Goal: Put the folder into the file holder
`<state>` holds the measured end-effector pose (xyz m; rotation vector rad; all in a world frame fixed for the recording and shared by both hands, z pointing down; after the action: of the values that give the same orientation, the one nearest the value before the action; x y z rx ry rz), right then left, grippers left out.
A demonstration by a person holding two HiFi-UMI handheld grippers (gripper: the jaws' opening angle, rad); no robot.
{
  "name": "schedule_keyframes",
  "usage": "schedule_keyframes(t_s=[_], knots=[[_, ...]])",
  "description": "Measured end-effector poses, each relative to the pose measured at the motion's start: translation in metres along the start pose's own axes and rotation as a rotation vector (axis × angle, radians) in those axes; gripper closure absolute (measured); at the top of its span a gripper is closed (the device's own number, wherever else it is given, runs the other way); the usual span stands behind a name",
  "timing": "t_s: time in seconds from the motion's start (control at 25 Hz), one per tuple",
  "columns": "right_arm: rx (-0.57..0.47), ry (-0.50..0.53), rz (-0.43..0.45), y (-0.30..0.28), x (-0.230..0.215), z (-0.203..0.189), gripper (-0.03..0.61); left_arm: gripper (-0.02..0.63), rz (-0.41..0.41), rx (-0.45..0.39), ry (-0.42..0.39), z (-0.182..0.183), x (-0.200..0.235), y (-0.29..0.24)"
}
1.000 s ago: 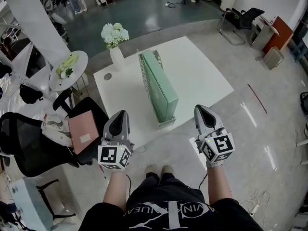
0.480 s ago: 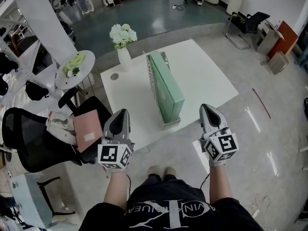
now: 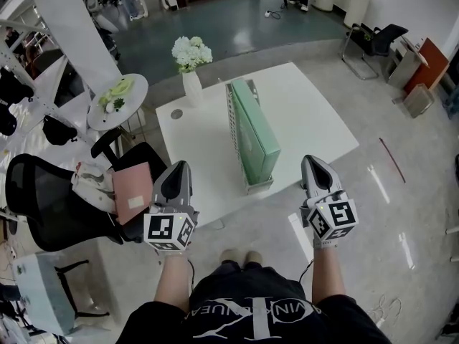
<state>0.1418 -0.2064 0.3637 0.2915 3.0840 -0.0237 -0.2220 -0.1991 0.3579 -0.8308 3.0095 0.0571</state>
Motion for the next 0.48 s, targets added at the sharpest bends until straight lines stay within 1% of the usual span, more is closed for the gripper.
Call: schedule_keyframes(t_s=[0.28,0.48], knots=[[0.010,0.007,0.007,-0.0047,0.0016,0.0000,0.571,0.614,0.004,-0.003,0.000,0.0031,0.0048,-0.0014],[0.016,0.011,0.014,-0.0095,0.0037,-0.0006,0.571,0.614,-0.009,-0.011,0.023,0.0047,0.0078,-0.0037]])
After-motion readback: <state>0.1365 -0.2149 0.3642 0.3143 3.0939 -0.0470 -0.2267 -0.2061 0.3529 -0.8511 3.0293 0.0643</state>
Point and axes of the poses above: the fingertips, and each gripper's own axes: y backward along the fingers, x to its left, z out of its top, the point moved 10 cm from there along y, backward along the fingers, and after that the axes turned 12 degrees about -z, right-handed, at the moved point
